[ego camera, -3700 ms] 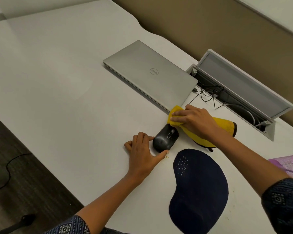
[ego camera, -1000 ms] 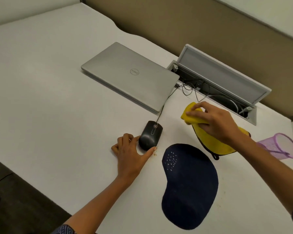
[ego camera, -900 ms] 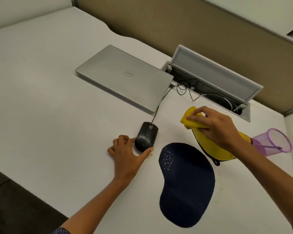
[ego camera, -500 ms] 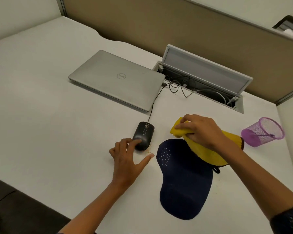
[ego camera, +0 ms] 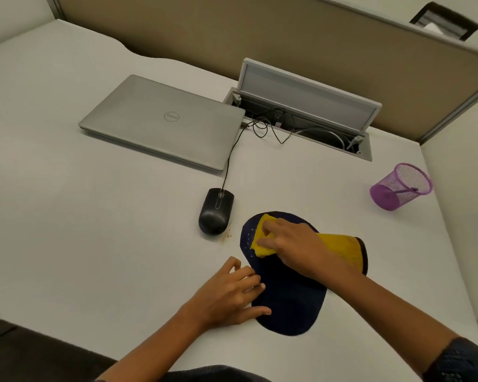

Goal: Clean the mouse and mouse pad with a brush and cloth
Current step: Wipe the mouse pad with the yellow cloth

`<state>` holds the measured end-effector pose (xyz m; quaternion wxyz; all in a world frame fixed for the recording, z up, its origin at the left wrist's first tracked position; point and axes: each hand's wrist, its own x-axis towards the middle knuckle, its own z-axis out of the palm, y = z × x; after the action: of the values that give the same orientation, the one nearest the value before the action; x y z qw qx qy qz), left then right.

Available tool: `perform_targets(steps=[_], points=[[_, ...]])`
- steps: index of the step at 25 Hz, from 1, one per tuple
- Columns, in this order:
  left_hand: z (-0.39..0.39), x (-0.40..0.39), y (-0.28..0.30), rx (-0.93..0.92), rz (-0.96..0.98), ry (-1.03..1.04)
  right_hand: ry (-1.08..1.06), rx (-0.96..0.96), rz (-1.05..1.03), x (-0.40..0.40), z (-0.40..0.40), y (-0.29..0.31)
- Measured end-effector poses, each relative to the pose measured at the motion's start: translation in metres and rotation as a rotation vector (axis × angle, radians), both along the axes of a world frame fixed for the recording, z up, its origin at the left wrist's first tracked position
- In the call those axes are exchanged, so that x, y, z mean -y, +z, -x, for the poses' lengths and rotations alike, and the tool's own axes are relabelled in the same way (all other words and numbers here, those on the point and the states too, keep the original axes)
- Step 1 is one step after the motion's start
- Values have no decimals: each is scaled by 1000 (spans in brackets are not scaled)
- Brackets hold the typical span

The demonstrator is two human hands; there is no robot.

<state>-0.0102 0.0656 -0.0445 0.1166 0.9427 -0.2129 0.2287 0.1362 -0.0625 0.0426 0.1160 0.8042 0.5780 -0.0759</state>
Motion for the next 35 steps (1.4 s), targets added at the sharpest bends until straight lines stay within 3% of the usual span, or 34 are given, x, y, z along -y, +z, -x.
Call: perform_targets(steps=[3,8,12,16,20,25,29,33,35], points=[[-2,0,3,-31,-2,-13,-118,58,-74,-15,-2,6],[-1,-1,3,-37,-4,-18,67,67,48,-5,18,10],[-3,0,3,9,22,-21,-77,149,6,-32,-4,14],[-4,1,1,55,0,-5,101,58,59,-8,17,12],[-5,0,3,56,17,-27,-133,135,15,-25,2,14],[-4,1,1,59,7,-26,61,116,33,-8,15,6],[-6,0,4,39,39,-34,-150,126,-35,-32,-2,3],[-5,0,1,36,44,-34,53,65,-20,-3,19,-4],[-5,0,1,32,47,-28,-21,54,-47,-2,11,1]])
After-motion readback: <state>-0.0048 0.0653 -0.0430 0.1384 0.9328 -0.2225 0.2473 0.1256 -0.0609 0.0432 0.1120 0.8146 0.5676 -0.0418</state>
